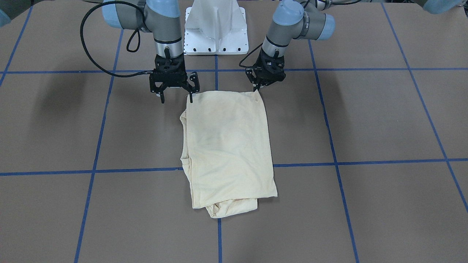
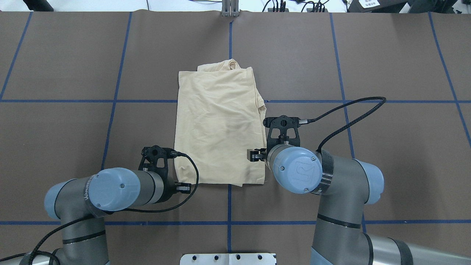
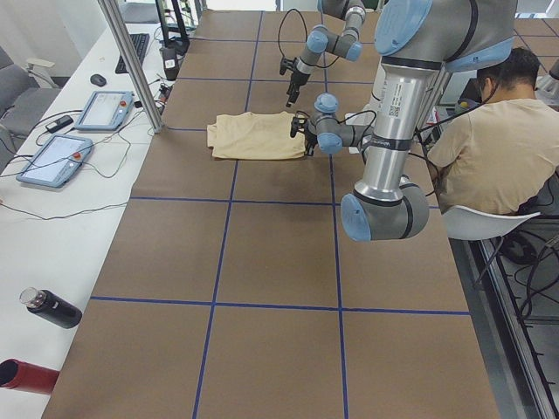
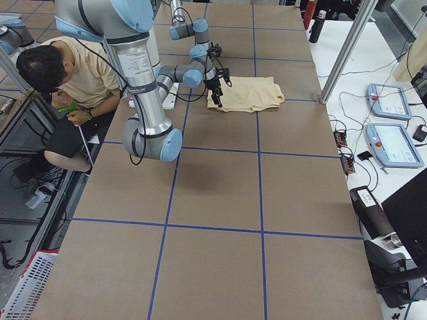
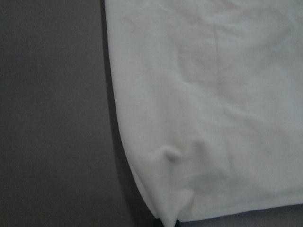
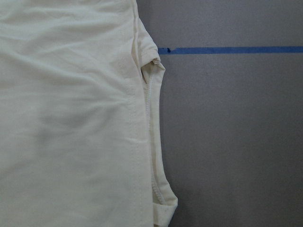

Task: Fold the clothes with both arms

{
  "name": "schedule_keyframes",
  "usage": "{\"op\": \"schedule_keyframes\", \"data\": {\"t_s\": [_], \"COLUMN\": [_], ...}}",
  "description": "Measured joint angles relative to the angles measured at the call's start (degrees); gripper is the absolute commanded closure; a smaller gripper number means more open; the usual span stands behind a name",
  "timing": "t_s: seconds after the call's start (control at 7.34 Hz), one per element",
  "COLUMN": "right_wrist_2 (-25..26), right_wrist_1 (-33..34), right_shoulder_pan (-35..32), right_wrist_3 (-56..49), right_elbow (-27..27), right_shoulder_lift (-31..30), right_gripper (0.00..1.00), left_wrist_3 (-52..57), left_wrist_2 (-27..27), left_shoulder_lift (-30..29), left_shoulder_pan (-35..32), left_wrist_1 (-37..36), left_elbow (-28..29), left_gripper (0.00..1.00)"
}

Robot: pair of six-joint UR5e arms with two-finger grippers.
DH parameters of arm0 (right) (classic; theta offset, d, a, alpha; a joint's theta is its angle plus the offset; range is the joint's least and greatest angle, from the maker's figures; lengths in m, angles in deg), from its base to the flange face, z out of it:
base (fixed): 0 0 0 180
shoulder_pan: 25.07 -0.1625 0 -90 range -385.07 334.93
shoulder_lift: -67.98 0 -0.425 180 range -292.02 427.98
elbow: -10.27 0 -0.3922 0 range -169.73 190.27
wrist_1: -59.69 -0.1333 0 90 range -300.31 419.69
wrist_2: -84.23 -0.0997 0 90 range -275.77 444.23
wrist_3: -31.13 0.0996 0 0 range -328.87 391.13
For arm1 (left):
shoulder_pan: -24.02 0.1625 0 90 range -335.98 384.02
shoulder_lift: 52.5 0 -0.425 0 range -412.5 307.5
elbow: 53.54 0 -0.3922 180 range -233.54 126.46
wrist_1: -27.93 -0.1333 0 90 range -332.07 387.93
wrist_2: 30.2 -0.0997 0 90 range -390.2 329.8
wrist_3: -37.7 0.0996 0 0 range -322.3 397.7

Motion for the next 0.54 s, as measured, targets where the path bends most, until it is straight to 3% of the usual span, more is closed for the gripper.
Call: {"op": "schedule_keyframes", "data": {"t_s": [0.14,0.54], "right_wrist_2": [2.17,7.36], "right_wrist_1": [-3.0,-5.79], "right_shoulder_pan": [1.13,3.96], "right_wrist_3": [2.48,7.78], "right_elbow": [1.94,6.15], "right_shoulder_lift": [0.09,0.39], "right_gripper": [0.19,0.23], "left_wrist_3": [0.0,0.0], "left_wrist_2": [0.02,0.01], "left_shoulder_lift": [0.0,0.0], "left_shoulder_pan": [0.0,0.0], "left_wrist_1": [0.0,0.0], "left_elbow": [0.0,0.12], "left_gripper": [1.0,1.0]}}
